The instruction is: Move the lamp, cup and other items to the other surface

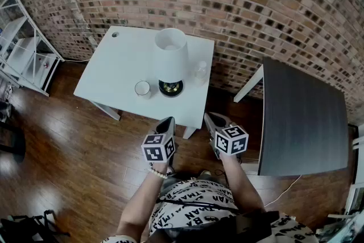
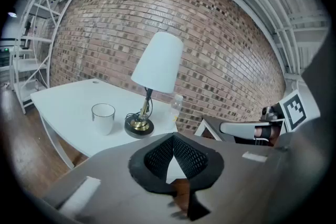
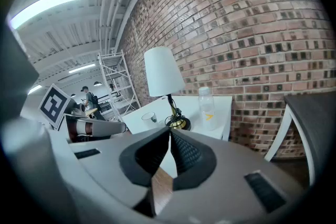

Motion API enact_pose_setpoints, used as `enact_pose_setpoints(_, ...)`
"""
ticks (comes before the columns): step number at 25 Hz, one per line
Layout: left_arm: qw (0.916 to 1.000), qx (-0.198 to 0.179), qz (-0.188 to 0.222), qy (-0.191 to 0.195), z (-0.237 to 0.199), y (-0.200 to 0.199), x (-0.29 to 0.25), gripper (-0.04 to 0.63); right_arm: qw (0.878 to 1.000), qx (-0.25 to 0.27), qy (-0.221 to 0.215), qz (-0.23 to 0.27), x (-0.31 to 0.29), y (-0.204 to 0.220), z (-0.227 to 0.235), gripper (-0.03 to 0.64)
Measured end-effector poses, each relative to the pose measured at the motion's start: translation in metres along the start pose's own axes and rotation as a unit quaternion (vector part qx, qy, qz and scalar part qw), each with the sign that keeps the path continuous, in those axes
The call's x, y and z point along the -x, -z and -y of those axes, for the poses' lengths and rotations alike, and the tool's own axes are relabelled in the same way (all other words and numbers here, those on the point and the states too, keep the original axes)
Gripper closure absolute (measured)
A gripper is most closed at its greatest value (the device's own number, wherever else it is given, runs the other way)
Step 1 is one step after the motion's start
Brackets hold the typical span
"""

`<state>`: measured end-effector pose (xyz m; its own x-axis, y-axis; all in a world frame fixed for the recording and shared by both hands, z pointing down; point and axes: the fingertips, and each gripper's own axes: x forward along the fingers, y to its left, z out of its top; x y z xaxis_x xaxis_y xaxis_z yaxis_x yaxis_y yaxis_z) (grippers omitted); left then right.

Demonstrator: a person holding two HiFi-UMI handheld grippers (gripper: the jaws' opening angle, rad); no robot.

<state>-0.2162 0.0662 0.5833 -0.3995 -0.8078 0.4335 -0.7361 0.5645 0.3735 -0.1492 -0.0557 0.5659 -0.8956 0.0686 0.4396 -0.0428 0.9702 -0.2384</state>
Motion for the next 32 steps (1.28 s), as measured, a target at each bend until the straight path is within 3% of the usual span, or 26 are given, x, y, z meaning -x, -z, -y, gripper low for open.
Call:
enact_pose_setpoints(1, 1.0, -0.002, -0.001, 0.002, -0.002, -0.001, -0.001, 0.592, 1.0, -0.002, 0.001, 0.001, -0.002, -0.001, -0.001, 0.591)
enact_pose_setpoints(7, 0.9996, -0.012, -0.012, 0.022, -0.007, -0.001, 0.0, 0.592, 1.0, -0.009, 0.012, 0.001, -0.011, 0.001, -0.012, 0.588)
enact_pose_setpoints(15, 0.9968, -0.038, -0.028, 0.065, 0.0, 0.0, -0.004, 0.592, 0.996, -0.02, 0.082, 0.023, 0.0, 0.006, -0.009, 0.586)
enact_pose_setpoints(18, 0.9965, -0.035, -0.031, 0.07, 0.002, 0.003, -0.007, 0.592, 0.994, -0.054, 0.083, 0.046, 0.004, 0.003, -0.001, 0.586)
enact_pose_setpoints(22, 0.9966, -0.033, -0.029, 0.07, 0.004, 0.001, -0.021, 0.592, 0.994, -0.041, 0.085, 0.063, -0.006, -0.016, 0.018, 0.577)
enact_pose_setpoints(25, 0.9966, -0.035, -0.028, 0.069, 0.009, -0.003, -0.033, 0.592, 0.993, -0.021, 0.093, 0.064, -0.021, -0.031, 0.035, 0.525)
enact_pose_setpoints(27, 0.9964, -0.041, -0.029, 0.068, 0.014, -0.006, -0.042, 0.592, 0.994, 0.001, 0.092, 0.063, -0.036, -0.043, 0.043, 0.419)
enact_pose_setpoints(29, 0.9961, -0.046, -0.032, 0.068, 0.018, -0.01, -0.052, 0.592, 0.994, 0.018, 0.084, 0.063, -0.051, -0.057, 0.05, 0.38)
enact_pose_setpoints(32, 0.996, -0.049, -0.036, 0.065, 0.024, -0.015, -0.065, 0.592, 0.994, 0.03, 0.078, 0.065, -0.072, -0.076, 0.065, 0.38)
